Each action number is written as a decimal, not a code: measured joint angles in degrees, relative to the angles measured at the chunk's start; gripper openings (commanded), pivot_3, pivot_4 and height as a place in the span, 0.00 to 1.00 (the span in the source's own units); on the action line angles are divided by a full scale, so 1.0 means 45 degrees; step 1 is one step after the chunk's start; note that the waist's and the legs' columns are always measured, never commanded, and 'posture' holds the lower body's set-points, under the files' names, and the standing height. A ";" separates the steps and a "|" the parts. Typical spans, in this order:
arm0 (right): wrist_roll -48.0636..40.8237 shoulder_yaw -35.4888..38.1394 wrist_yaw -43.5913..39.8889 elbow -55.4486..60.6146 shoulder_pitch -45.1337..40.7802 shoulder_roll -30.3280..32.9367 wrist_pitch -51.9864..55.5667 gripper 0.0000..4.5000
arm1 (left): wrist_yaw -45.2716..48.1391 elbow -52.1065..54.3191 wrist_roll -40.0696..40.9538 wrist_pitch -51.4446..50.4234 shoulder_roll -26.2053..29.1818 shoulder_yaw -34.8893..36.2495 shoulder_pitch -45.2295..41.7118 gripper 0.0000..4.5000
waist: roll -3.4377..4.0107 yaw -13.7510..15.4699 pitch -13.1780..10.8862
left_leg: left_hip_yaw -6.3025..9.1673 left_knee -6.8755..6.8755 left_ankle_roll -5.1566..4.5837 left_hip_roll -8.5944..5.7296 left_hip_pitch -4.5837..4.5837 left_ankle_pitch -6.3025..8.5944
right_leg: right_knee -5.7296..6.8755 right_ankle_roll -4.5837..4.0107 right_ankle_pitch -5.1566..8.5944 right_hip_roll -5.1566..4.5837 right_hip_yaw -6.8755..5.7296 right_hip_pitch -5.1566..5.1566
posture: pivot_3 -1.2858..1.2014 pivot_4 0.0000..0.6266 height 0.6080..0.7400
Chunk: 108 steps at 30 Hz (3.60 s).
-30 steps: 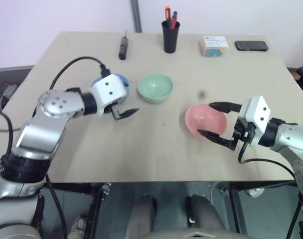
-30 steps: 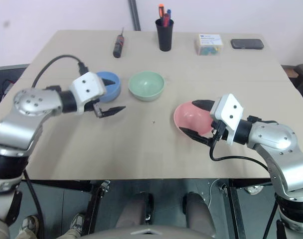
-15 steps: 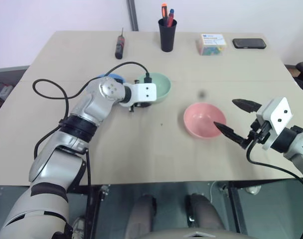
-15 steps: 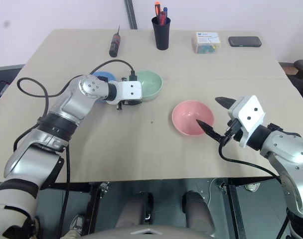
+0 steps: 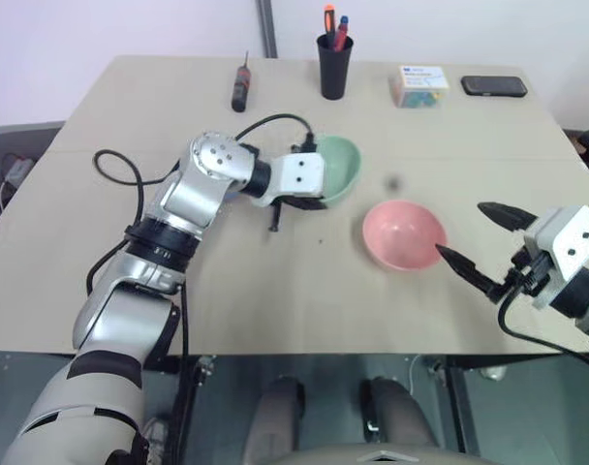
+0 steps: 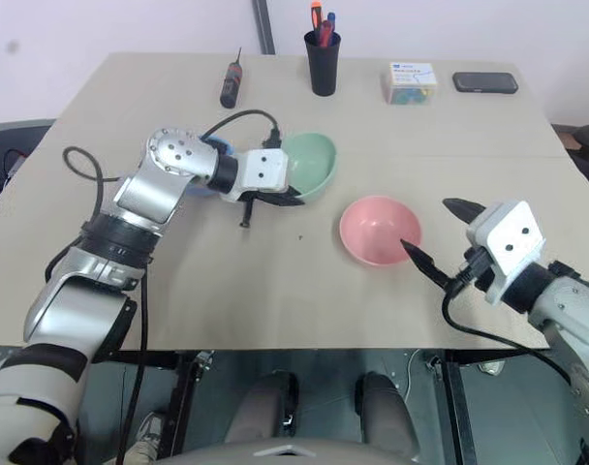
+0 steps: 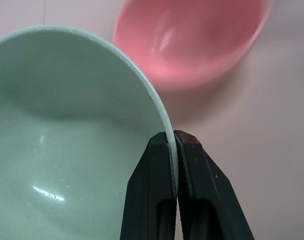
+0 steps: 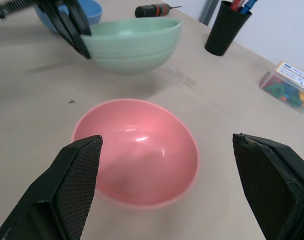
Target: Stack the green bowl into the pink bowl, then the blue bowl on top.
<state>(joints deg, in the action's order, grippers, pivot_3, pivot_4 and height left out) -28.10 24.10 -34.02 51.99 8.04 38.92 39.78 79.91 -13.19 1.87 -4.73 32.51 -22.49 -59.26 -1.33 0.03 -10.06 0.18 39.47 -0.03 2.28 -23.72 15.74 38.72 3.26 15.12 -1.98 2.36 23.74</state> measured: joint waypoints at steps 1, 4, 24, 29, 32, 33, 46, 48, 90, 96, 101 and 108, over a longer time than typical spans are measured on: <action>-0.0045 0.0200 0.0072 0.0200 0.0290 -0.0059 0.0006 0.97 | 0.0162 0.0206 0.0135 0.0033 -0.0164 -0.0009 -0.0084 0.01 | 0.0001 -0.0010 0.0001 | 0.0003 0.0004 0.0000 0.0000 0.0007 0.0000 | 0.0009 0.0000 0.0000 0.0001 -0.0001 -0.0005 | 0.52 0.24 1.00; -0.0177 0.0973 0.0258 0.0814 0.1550 -0.0387 0.0018 0.97 | 0.0417 -0.0030 0.0066 0.0661 -0.0948 -0.0261 -0.0351 0.01 | 0.0012 -0.0019 0.0007 | 0.0011 0.0004 -0.0002 0.0000 0.0023 -0.0001 | 0.0024 0.0000 0.0001 0.0009 -0.0002 -0.0017 | 0.52 0.24 1.00; -0.0871 -0.0634 0.1293 0.0811 0.0901 0.0705 -0.1099 0.97 | -0.0086 0.0445 -0.0312 -0.0282 0.0438 0.1164 0.0066 0.56 | 0.0041 -0.0263 0.0022 | 0.0008 0.0005 -0.0002 0.0015 0.0033 -0.0001 | 0.0021 -0.0002 0.0002 0.0021 0.0017 -0.0018 | 0.52 0.24 1.00; -0.1172 -0.2302 0.0083 -0.0805 -0.1962 0.0901 -0.1460 0.97 | -0.2152 0.3346 -0.2015 -0.3558 0.3454 0.2559 0.2920 0.56 | 0.0034 -0.0268 0.0005 | 0.0032 0.0003 -0.0001 0.0016 0.0029 -0.0001 | 0.0023 -0.0002 0.0002 0.0019 -0.0016 -0.0018 | 0.52 0.24 1.00; -0.1207 -0.3207 -0.0735 -0.1595 -0.3317 0.0768 -0.2014 0.97 | -0.3163 0.4501 -0.2971 -0.4716 0.4585 0.3016 0.4550 0.56 | 0.0034 -0.0152 0.0005 | 0.0029 0.0005 -0.0001 0.0013 0.0021 -0.0001 | 0.0015 -0.0002 0.0002 0.0010 -0.0018 -0.0018 | 0.52 0.24 1.00; -0.1148 -0.3596 -0.1053 -0.1938 -0.3727 0.0703 -0.2252 0.97 | -0.3504 0.4783 -0.3328 -0.5100 0.4858 0.3064 0.5105 0.56 | 0.0031 -0.0108 0.0004 | 0.0029 0.0006 -0.0001 0.0010 0.0016 -0.0001 | 0.0008 -0.0002 0.0002 0.0005 -0.0024 -0.0019 | 0.52 0.24 1.00; -0.0037 -0.5247 -0.2354 -0.4083 -0.5011 0.0140 -0.3666 0.97 | -0.7348 0.2601 -0.6529 -0.5527 0.3688 0.1655 0.4767 0.56 | 0.0026 0.0149 0.0003 | 0.0028 0.0011 0.0000 0.0005 0.0006 -0.0002 | 0.0017 -0.0003 0.0000 0.0001 -0.0034 -0.0007 | 0.52 0.24 1.00; 0.0037 -0.5245 -0.2348 -0.4083 -0.4891 0.0135 -0.3705 0.97 | -0.7561 0.2057 -0.6595 -0.5214 0.3447 0.1452 0.4386 0.56 | 0.0027 0.0156 0.0004 | 0.0027 0.0011 0.0000 0.0005 0.0009 -0.0002 | 0.0022 -0.0004 0.0000 0.0001 -0.0033 -0.0007 | 0.52 0.24 1.00; 0.0153 -0.0706 0.0750 0.0004 0.1848 -0.0222 -0.1993 0.97 | 0.0505 0.0898 0.0564 0.0121 -0.1553 -0.0361 0.0134 0.21 | 0.0054 -0.0217 0.0026 | 0.0014 0.0043 -0.0001 0.0000 0.0042 -0.0003 | 0.0057 -0.0002 -0.0001 0.0016 0.0005 -0.0032 | 0.52 0.24 1.00; 0.0243 -0.0799 0.1037 0.0296 0.2118 -0.0351 -0.1930 0.97 | 0.0359 -0.0239 -0.0002 0.1095 -0.1516 -0.0554 0.0124 0.68 | 0.0052 -0.0144 0.0025 | 0.0023 0.0044 -0.0001 -0.0001 0.0019 -0.0002 | 0.0037 -0.0001 0.0000 0.0014 -0.0003 -0.0030 | 0.52 0.24 1.00; 0.0230 -0.0946 0.0865 -0.0300 0.1871 -0.0362 -0.2030 0.97 | -0.0305 0.0708 0.0896 -0.1141 -0.1188 0.0701 0.0346 0.68 | 0.0053 -0.0191 0.0025 | 0.0025 0.0045 -0.0001 0.0002 0.0021 -0.0002 | 0.0038 -0.0001 0.0000 0.0012 -0.0005 -0.0029 | 0.52 0.24 1.00; 0.0177 -0.0955 -0.1157 -0.4045 0.0565 0.0739 -0.2598 1.00 | -0.3448 0.4097 0.3309 -0.4953 -0.0383 0.4827 0.5391 0.95 | 0.0086 -0.0351 0.0047 | 0.0008 -0.0005 -0.0006 0.0014 0.0141 0.0002 | 0.0046 -0.0001 0.0001 0.0014 0.0047 -0.0085 | 0.52 0.24 1.00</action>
<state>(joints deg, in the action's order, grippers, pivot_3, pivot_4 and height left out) -27.31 19.80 -39.22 33.79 10.58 42.24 28.09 64.40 5.24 16.76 -27.02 30.79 -0.77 -34.99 -0.95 -1.55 -9.85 0.22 39.45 -0.06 2.34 -23.08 15.75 38.93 3.26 15.12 -1.92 2.58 23.36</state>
